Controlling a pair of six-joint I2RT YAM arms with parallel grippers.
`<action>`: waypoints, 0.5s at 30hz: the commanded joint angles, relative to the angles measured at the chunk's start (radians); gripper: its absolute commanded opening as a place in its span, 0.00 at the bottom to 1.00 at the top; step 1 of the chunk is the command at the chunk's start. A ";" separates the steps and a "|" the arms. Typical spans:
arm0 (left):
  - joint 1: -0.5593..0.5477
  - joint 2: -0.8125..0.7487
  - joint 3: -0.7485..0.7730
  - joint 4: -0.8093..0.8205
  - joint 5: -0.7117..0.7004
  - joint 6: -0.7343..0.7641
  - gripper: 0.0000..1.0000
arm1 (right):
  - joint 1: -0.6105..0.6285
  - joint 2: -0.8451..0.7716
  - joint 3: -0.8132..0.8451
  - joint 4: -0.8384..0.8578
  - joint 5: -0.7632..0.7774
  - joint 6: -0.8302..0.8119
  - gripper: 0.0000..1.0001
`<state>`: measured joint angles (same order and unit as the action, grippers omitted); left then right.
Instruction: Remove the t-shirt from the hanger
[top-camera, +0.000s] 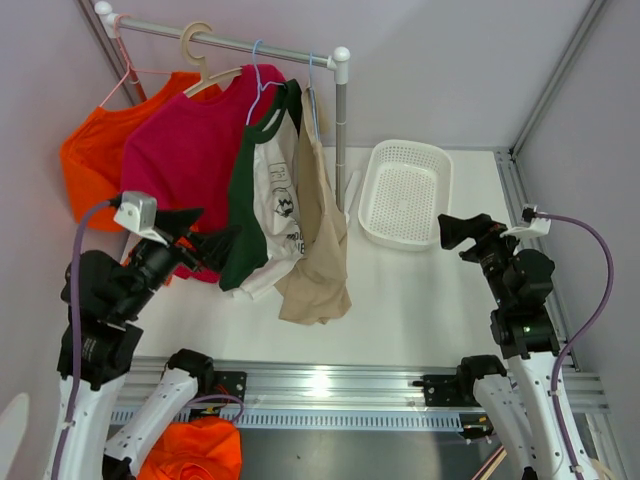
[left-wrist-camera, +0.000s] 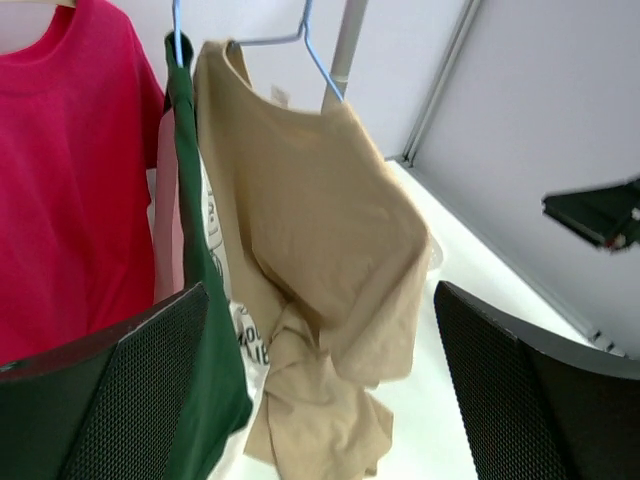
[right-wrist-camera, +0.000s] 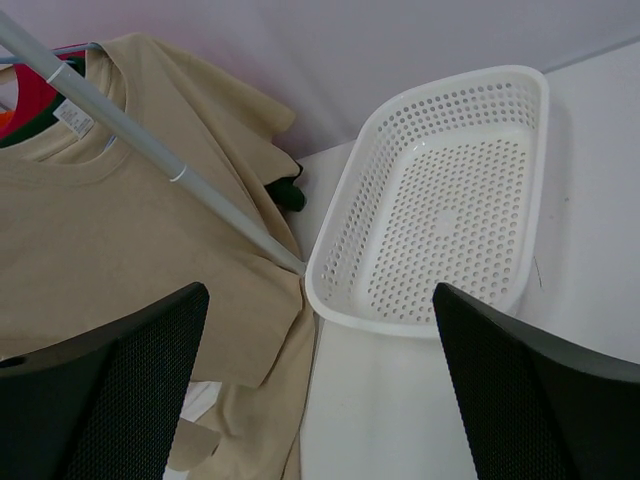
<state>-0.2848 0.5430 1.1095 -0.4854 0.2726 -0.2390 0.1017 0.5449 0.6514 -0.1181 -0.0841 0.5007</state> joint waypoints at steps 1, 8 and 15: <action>0.006 0.139 0.093 -0.002 -0.053 -0.058 1.00 | 0.004 -0.016 0.048 0.001 0.018 -0.017 0.99; -0.011 0.403 0.268 0.050 -0.076 -0.169 0.99 | 0.004 0.006 0.063 -0.032 -0.003 -0.065 1.00; -0.157 0.678 0.514 0.018 -0.261 -0.155 1.00 | 0.004 0.006 0.067 -0.045 -0.003 -0.085 0.99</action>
<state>-0.3828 1.1664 1.5154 -0.4717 0.1146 -0.3759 0.1017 0.5507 0.6811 -0.1642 -0.0856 0.4385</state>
